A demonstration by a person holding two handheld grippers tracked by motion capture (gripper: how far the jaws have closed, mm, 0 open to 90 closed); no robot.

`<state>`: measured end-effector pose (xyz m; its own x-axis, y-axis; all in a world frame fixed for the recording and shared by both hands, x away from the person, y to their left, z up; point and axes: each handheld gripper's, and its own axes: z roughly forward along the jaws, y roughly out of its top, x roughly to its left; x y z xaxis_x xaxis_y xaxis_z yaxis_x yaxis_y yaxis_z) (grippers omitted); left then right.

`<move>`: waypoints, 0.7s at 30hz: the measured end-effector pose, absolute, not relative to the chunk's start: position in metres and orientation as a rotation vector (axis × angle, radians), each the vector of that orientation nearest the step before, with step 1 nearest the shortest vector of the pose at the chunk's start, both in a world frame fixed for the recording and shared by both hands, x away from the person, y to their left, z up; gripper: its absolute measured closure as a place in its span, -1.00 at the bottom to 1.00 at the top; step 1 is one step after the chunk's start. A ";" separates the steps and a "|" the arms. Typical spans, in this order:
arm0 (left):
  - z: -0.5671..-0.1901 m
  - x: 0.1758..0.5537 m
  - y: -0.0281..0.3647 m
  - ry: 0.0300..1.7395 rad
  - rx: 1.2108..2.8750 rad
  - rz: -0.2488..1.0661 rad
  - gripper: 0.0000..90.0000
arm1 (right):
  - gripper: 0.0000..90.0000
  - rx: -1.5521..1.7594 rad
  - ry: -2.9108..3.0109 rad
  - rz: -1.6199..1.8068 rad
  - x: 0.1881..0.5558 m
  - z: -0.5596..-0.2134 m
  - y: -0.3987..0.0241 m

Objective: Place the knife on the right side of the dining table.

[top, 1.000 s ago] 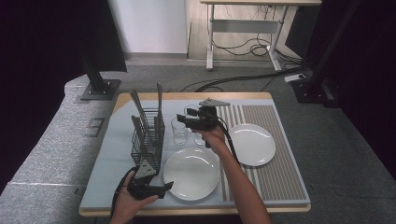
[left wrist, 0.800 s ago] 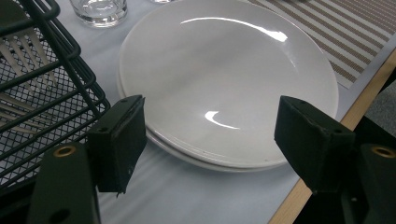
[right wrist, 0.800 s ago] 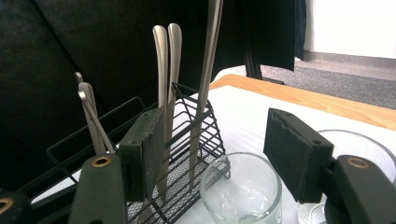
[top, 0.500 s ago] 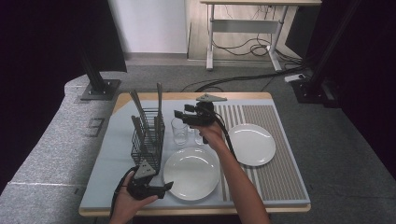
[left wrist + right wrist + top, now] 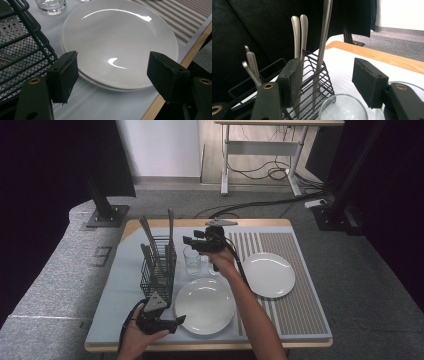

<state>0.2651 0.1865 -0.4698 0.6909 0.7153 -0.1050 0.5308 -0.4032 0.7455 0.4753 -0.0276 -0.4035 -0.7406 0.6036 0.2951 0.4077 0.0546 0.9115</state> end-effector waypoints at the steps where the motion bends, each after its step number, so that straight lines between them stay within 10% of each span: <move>1: -0.470 0.265 0.187 0.951 2.101 0.295 -0.43 | -0.10 1.048 2.159 1.765 0.476 -0.404 -0.026; 21: -0.468 0.264 0.187 0.944 2.098 0.294 -0.43 | -0.05 1.051 2.182 1.758 0.489 -0.405 -0.007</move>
<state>0.2641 0.1874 -0.4680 0.6944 0.7118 -0.1055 0.5260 -0.4021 0.7494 0.4893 -0.0071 -0.4048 -0.7438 0.5964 0.3019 0.4221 0.0689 0.9039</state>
